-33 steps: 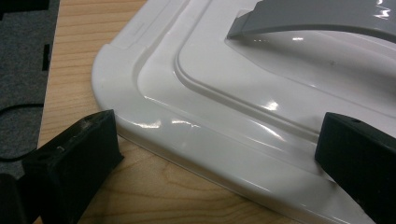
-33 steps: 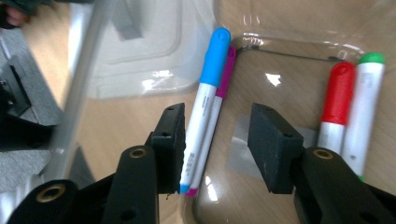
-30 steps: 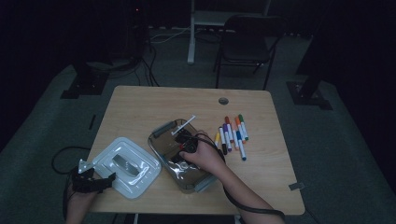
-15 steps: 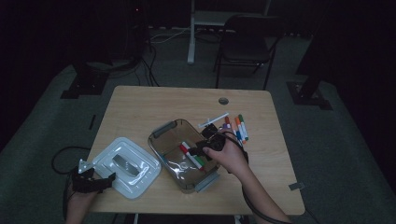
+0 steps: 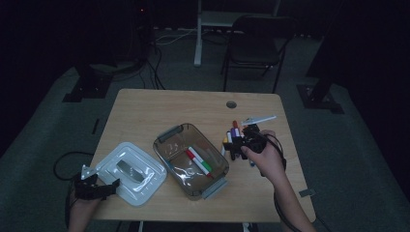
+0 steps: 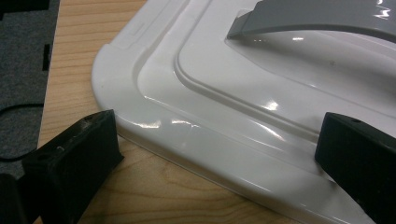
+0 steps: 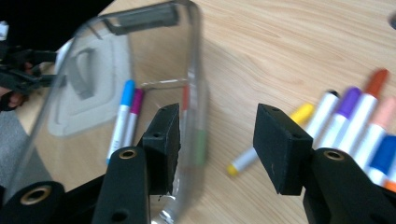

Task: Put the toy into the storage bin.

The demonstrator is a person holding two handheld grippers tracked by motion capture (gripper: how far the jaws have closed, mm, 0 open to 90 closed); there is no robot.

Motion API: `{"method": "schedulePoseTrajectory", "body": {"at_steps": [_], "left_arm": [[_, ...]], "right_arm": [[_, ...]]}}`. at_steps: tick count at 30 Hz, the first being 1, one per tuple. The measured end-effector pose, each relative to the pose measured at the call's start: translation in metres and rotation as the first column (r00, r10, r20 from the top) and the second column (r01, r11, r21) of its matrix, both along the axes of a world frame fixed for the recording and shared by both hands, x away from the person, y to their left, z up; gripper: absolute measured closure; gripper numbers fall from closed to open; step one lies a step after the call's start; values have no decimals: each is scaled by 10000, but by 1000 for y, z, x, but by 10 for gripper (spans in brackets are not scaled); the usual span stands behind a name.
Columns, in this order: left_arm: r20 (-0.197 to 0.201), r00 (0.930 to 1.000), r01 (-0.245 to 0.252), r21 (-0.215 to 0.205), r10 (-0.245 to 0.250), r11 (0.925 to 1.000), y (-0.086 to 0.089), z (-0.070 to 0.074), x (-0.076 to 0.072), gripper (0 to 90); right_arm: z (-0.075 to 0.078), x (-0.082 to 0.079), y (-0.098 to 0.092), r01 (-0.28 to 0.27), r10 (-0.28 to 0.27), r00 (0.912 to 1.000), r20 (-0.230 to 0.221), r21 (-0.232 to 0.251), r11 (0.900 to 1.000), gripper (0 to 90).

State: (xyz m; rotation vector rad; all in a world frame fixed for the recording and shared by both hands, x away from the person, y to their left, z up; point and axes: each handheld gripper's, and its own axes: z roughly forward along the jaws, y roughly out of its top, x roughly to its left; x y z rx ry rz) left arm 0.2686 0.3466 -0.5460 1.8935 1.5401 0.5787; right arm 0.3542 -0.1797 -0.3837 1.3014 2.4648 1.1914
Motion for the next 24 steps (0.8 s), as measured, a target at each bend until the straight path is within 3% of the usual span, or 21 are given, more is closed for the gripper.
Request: {"method": "schedulePoseTrajectory", "body": {"at_steps": [6,8,15,24], "left_arm": [[-16,10000,-2,-3,2,10000,0,0,0,5],[-15,10000,-5,-7,5,10000,0,0,0,5],[-14,10000,-3,-9,3,10000,0,0,0,5],[-14,10000,-3,-9,3,10000,0,0,0,5]], "right_arm": [[-16,9,-26,691,-691,9975,-111,-66,9976,507],[-24,14,-34,980,-980,9951,95,-58,9952,507],[-53,34,-60,2006,-1999,9795,247,-309,9792,529],[-75,72,-81,2869,-2887,9571,-224,-616,9560,589]]}}
